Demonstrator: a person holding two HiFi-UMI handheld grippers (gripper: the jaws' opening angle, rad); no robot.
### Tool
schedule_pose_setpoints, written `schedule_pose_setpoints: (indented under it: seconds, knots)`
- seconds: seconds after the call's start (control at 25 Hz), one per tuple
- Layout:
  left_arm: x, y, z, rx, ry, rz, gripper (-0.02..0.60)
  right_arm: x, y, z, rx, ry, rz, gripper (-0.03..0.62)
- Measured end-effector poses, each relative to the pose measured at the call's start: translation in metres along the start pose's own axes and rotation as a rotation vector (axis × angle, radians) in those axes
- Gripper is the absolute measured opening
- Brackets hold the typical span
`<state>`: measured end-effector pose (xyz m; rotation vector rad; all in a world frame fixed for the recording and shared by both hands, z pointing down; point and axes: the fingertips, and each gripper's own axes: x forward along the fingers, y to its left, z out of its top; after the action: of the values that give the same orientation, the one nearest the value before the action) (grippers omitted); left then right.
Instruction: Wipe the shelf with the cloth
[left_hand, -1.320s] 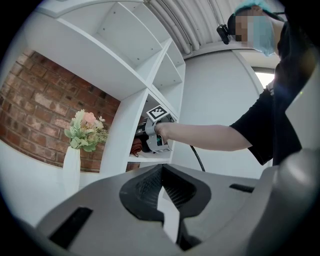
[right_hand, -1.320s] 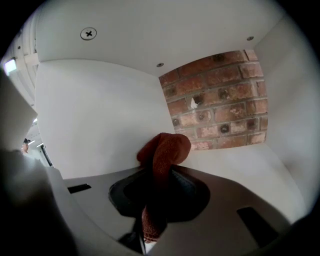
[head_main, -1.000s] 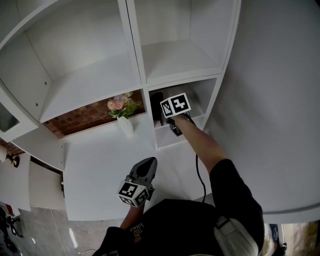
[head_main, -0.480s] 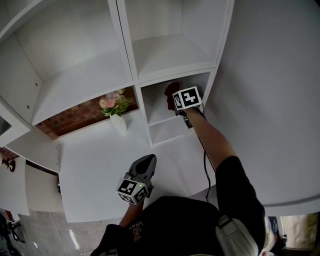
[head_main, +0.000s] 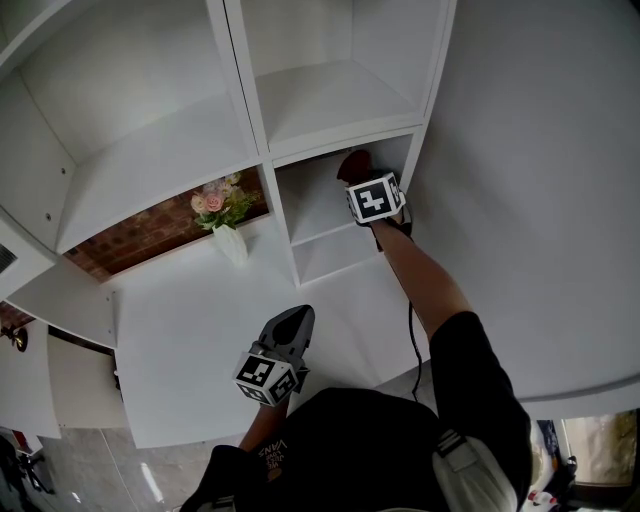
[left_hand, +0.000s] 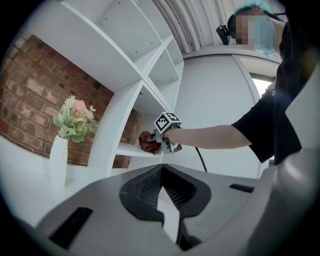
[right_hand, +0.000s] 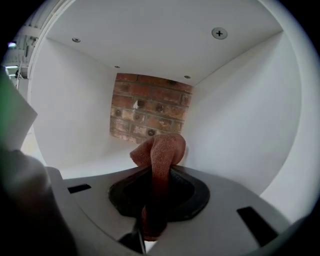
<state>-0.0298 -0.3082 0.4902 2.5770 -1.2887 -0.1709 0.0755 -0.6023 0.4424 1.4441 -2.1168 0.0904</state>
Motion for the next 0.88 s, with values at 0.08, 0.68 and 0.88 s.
schedule_pose_setpoints:
  seconds: [0.08, 0.68, 0.88]
  knots:
    - [-0.002, 0.000, 0.000, 0.000, 0.001, 0.000, 0.006, -0.003, -0.002, -0.002, 0.001, -0.003, -0.030, 0.057]
    - [-0.007, -0.006, -0.002, 0.001, 0.014, -0.022, 0.006, -0.026, 0.013, 0.009, 0.055, -0.111, 0.000, 0.057]
    - [-0.008, -0.005, -0.001, 0.006, 0.009, -0.013, 0.006, -0.038, 0.069, 0.031, 0.183, -0.158, 0.266, 0.057]
